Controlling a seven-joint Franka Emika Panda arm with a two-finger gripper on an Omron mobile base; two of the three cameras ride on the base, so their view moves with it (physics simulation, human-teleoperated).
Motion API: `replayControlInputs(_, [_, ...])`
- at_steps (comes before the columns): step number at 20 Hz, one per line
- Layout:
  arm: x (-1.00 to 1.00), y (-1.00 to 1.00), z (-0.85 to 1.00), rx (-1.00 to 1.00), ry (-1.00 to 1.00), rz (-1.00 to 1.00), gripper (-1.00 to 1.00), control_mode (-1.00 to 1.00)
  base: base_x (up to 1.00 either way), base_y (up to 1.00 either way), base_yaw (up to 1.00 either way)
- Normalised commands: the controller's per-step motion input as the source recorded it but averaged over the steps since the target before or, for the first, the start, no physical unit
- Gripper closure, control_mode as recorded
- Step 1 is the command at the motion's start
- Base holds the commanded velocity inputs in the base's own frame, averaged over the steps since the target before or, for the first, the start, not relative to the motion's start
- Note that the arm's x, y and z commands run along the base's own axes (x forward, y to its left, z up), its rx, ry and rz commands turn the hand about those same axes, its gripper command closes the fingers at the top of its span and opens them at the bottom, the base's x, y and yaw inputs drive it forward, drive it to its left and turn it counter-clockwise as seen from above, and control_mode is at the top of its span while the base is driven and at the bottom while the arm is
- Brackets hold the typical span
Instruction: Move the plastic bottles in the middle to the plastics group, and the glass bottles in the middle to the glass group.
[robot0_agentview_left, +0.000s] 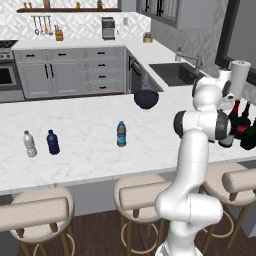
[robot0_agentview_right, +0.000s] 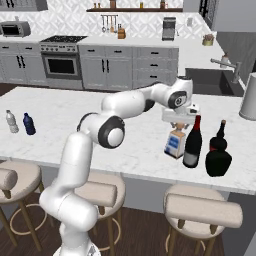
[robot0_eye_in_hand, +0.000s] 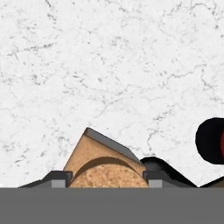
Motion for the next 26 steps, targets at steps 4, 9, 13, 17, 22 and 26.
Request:
replayControlInputs(4, [-0.03,0.14,0.16,-0.01,0.00,-0.01,-1.00,-1.00,0.00,0.00,0.00])
replayControlInputs(9, [-0.11,0.34,0.21,-0.08,0.00,0.00,-1.00,-1.00,0.00,0.00,0.00])
replayControlInputs(13, [-0.41,0.38,0.20,-0.13,-0.06,0.00,-1.00,-1.00,0.00,0.00,0.00])
replayControlInputs(17, [-0.68,0.50,0.02,-0.23,-0.10,0.00,-1.00,-1.00,0.00,0.00,0.00])
replayControlInputs(22, [-0.63,0.83,-0.01,-0.19,-0.02,0.00,-1.00,-1.00,0.00,0.00,0.00])
replayControlInputs(26, [-0.45,0.97,0.00,-0.15,-0.01,0.02,-1.00,-1.00,0.00,0.00,0.00])
